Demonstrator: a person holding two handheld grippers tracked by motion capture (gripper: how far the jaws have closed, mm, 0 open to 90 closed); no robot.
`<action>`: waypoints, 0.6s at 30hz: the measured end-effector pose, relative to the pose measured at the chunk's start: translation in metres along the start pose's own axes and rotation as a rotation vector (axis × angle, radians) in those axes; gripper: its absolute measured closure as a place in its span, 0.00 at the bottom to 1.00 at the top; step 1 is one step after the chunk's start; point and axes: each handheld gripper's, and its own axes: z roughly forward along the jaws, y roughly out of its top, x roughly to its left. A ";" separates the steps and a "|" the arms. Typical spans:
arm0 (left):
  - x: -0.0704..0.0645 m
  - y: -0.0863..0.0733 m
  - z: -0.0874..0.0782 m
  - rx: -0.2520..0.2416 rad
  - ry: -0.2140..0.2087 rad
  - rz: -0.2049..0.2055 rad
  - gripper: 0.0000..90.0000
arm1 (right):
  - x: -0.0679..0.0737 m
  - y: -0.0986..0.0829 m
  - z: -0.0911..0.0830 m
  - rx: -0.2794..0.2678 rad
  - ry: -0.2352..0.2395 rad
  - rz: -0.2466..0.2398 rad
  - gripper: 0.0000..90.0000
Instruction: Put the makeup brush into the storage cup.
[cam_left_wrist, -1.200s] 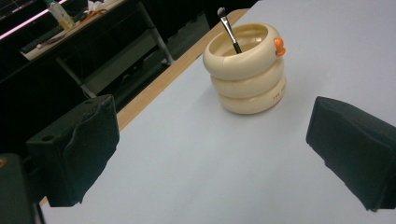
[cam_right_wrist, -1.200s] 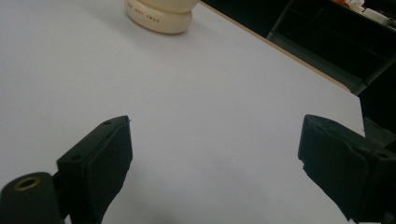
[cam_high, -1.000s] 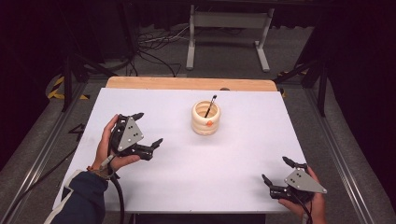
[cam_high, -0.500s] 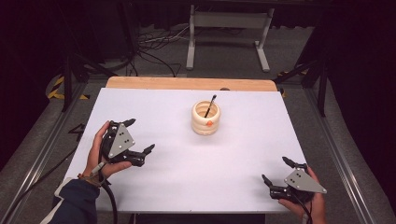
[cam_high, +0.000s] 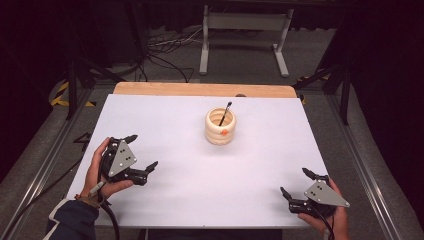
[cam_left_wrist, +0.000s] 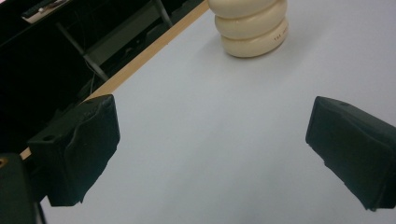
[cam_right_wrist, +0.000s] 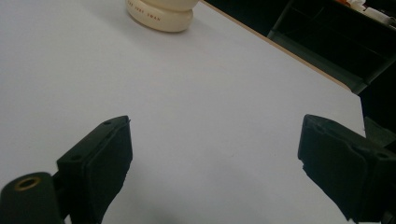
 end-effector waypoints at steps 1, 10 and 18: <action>0.000 -0.002 -0.001 0.004 -0.001 -0.002 0.04 | 0.000 0.000 0.000 0.000 0.000 -0.001 0.12; -0.001 -0.015 -0.010 0.026 0.006 -0.018 0.04 | 0.000 0.000 -0.001 0.001 -0.002 -0.001 0.12; -0.001 -0.027 -0.016 0.036 0.001 -0.048 0.04 | 0.000 0.000 -0.001 0.002 -0.005 0.001 0.12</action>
